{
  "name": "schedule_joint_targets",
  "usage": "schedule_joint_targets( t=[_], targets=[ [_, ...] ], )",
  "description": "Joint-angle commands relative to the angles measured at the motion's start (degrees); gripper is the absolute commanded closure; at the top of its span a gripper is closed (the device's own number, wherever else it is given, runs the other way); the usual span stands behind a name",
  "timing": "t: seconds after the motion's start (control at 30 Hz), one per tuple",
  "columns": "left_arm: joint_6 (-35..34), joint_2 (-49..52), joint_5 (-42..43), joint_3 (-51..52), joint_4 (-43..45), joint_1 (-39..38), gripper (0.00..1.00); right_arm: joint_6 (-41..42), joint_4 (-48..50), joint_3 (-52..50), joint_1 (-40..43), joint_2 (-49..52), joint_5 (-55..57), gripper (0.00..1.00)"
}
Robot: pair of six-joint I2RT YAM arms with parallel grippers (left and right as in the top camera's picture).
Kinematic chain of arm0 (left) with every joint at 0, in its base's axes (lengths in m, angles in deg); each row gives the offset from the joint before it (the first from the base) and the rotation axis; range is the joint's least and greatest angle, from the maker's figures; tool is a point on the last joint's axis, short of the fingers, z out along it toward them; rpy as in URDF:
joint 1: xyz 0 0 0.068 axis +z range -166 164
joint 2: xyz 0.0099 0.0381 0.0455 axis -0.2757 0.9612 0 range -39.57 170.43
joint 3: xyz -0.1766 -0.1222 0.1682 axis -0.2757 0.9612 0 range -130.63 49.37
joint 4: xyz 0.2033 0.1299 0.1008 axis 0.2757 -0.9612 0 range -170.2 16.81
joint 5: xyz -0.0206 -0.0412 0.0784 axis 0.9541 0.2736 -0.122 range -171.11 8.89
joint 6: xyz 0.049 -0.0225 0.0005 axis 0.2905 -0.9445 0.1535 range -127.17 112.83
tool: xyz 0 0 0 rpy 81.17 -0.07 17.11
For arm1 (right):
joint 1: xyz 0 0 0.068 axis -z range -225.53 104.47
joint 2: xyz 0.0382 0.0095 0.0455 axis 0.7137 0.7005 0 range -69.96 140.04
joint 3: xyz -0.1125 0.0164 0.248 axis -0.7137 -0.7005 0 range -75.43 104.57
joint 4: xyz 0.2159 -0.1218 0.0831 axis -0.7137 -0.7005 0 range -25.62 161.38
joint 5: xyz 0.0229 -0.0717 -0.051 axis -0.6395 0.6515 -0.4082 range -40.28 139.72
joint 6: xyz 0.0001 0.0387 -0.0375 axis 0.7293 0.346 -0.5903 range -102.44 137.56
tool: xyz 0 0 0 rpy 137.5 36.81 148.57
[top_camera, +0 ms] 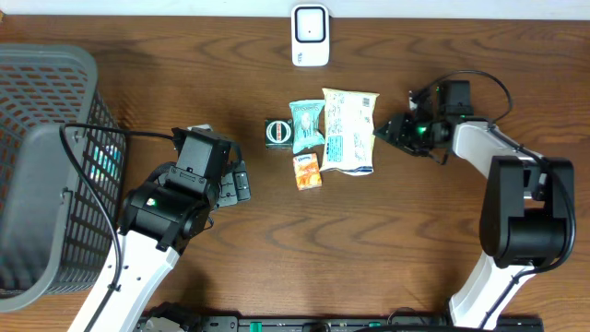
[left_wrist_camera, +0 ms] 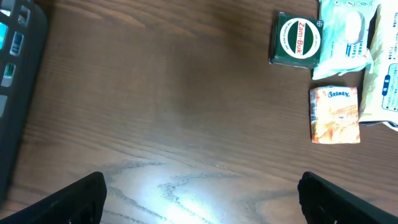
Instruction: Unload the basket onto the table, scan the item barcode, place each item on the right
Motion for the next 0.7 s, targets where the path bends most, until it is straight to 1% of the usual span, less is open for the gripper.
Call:
schedule_joint_targets(
  t=[0.0,0.13,0.33,0.4,0.53,0.67],
  targets=[
    [0.1,0.2,-0.9,-0.2,-0.1,0.2,0.02,0.7,0.0,-0.5,1.1,-0.4,-7.0,0.50],
    [0.1,0.2,-1.0,-0.2,-0.1,0.2,0.02,0.6,0.3,-0.5,1.1,-0.4,-9.8,0.48],
    [0.1,0.2,-1.0,-0.2,-0.1,0.2,0.03,-0.8,0.3,-0.5,-0.6,-0.3,-9.5,0.36],
    [0.1,0.2,-0.9,-0.2,-0.1,0.2,0.02,-1.7,0.2,-0.5,-1.9,-0.3,-7.7,0.34],
    [0.1,0.2,-0.9,-0.2,-0.1,0.2,0.02,-0.8,-0.4,-0.7,-4.8,-0.3,-0.6,0.28],
    [0.1,0.2,-0.9,-0.2,-0.1,0.2,0.03,-0.8,-0.4,-0.7,-7.4,-0.3,0.6,0.27]
  ],
)
